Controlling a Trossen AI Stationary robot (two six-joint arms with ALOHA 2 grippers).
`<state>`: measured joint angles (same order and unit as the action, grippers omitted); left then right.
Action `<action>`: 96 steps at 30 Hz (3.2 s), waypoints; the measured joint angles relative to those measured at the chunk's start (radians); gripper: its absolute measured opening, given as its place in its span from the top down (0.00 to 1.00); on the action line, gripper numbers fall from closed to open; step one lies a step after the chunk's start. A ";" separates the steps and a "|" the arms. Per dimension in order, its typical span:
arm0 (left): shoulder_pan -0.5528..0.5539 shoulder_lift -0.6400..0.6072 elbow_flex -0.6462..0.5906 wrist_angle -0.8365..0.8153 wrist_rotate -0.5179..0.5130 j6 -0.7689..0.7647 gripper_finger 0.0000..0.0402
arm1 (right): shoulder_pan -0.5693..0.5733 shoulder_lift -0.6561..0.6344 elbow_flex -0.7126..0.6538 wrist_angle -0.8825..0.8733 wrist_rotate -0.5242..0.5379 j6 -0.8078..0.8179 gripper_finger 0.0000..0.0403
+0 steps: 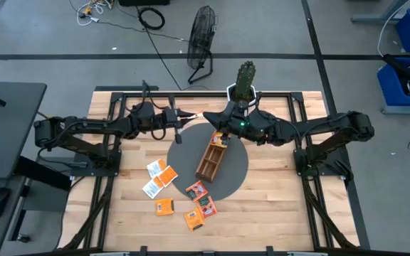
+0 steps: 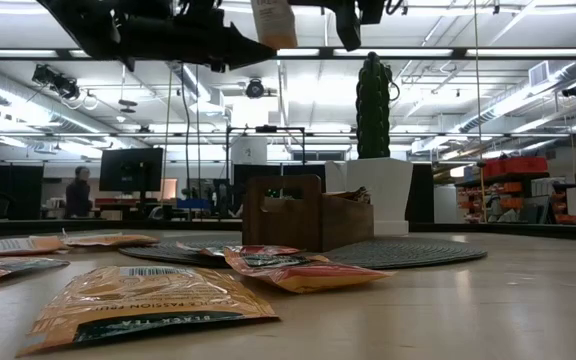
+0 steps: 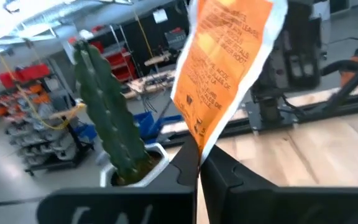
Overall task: Pick & Place Tea
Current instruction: Put the white tea bag into the middle section of the wooden organizer
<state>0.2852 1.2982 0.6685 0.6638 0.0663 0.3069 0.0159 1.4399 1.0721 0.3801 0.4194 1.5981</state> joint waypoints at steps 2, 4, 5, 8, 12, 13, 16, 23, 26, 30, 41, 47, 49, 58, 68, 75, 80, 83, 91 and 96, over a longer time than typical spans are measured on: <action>0.000 0.000 0.000 -0.030 0.007 -0.035 0.99 | 0.000 -0.001 0.000 0.000 -0.010 -0.020 0.99; 0.000 -0.006 0.000 -0.052 0.016 -0.068 0.99 | 0.000 -0.002 0.000 -0.003 -0.033 -0.050 0.97; -0.001 -0.007 0.001 -0.056 0.020 -0.087 0.99 | 0.000 -0.004 0.000 -0.004 -0.045 -0.065 0.96; 0.005 -0.023 0.001 -0.090 0.054 -0.142 0.99 | 0.000 -0.020 0.000 0.002 -0.074 -0.138 0.91; 0.026 -0.056 0.001 -0.157 0.144 -0.245 0.99 | 0.001 -0.070 0.000 -0.008 -0.076 -0.277 0.83; 0.031 -0.062 0.001 -0.168 0.171 -0.268 0.99 | 0.001 -0.086 0.000 -0.016 -0.077 -0.324 0.82; 0.053 -0.079 0.001 -0.214 0.282 -0.299 0.99 | 0.000 -0.130 0.000 -0.052 -0.106 -0.455 0.78; 0.071 -0.081 0.000 -0.266 0.473 -0.380 0.99 | -0.003 -0.165 0.064 -0.234 -0.191 -0.675 0.77; 0.076 -0.072 0.000 -0.302 0.490 -0.383 0.99 | -0.016 -0.142 0.180 -0.458 -0.210 -0.815 0.77; 0.080 -0.073 0.001 -0.356 0.530 -0.424 0.99 | -0.052 -0.080 0.361 -0.772 -0.259 -0.963 0.76; 0.083 -0.073 0.000 -0.547 0.619 -0.459 0.99 | -0.116 0.222 0.783 -1.169 -0.530 -1.261 0.66; 0.082 -0.073 0.000 -0.560 0.619 -0.477 1.00 | -0.115 0.370 0.945 -1.286 -0.593 -1.376 0.63; 0.082 -0.073 0.000 -0.561 0.619 -0.480 1.00 | -0.115 0.405 0.982 -1.330 -0.594 -1.398 0.62; 0.082 -0.073 0.000 -0.567 0.619 -0.483 1.00 | -0.118 0.505 0.994 -1.359 -0.585 -1.442 0.61; 0.082 -0.073 0.000 -0.574 0.619 -0.483 1.00 | -0.117 0.521 0.993 -1.355 -0.622 -1.449 0.68; 0.082 -0.073 0.000 -0.572 0.618 -0.480 0.99 | -0.117 0.521 0.993 -1.322 -0.685 -1.448 0.97; 0.082 -0.073 0.000 -0.570 0.595 -0.478 0.96 | -0.117 0.521 0.993 -1.328 -0.688 -1.385 0.99; 0.082 -0.073 0.000 -0.572 0.555 -0.478 0.92 | -0.117 0.514 0.993 -1.333 -0.656 -1.351 0.99; 0.083 -0.073 0.000 -0.565 0.537 -0.419 0.83 | -0.116 0.461 0.998 -1.337 -0.604 -1.239 1.00; 0.083 -0.073 0.000 -0.563 0.448 -0.397 0.80 | -0.091 0.430 0.999 -1.341 -0.522 -1.128 1.00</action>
<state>0.3683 1.2255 0.6685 0.1009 0.5148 -0.0903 -0.0756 1.8701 2.0708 -0.9609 -0.1030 0.4697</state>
